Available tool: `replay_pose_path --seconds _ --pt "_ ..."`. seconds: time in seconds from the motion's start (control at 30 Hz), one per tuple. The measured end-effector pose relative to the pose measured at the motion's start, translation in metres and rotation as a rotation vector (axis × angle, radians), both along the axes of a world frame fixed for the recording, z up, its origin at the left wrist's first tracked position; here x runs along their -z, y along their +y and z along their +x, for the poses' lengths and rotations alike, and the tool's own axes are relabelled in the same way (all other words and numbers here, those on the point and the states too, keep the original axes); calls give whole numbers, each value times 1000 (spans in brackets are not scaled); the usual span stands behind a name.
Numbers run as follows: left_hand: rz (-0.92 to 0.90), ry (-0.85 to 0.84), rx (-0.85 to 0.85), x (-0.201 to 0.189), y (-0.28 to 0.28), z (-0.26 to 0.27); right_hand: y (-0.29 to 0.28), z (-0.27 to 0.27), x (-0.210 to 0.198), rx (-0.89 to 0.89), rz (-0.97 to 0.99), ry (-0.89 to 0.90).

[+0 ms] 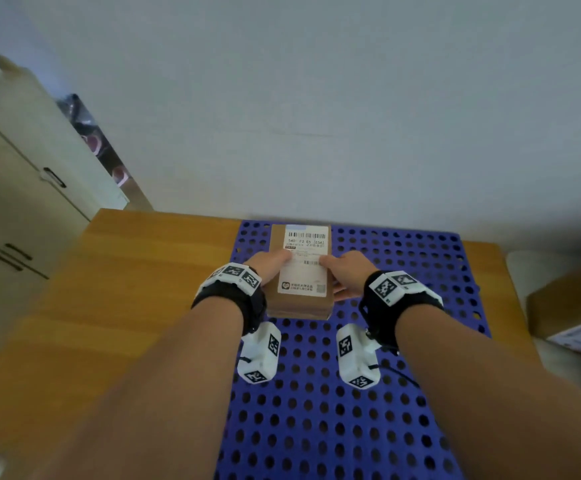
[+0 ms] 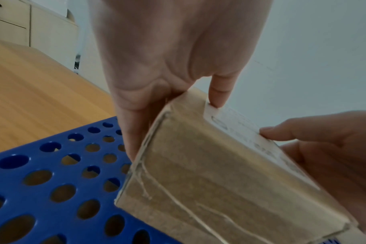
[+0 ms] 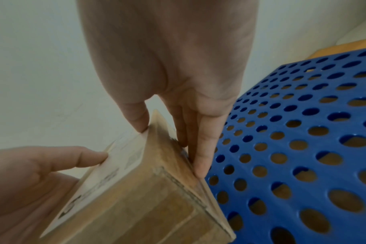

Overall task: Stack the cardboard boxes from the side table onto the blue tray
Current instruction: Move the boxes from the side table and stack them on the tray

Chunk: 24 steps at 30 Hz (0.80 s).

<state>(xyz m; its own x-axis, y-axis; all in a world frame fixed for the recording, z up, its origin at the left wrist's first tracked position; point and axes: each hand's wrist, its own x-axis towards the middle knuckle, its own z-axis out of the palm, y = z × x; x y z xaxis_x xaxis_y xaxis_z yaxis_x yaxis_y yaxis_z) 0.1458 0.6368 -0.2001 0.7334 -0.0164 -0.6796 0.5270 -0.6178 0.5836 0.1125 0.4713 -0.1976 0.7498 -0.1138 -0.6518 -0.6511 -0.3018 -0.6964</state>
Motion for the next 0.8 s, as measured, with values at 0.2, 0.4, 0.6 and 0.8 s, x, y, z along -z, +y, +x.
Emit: replay_pose_path --seconds 0.2,0.4,0.6,0.8 --pt "-13 33 -4 11 9 7 12 3 9 10 0 31" --pt "1 39 22 16 13 4 19 2 15 29 -23 48" --pt "-13 33 57 16 9 3 17 -1 16 65 -33 39" --pt "-6 51 72 19 10 4 15 -5 16 69 -33 36"
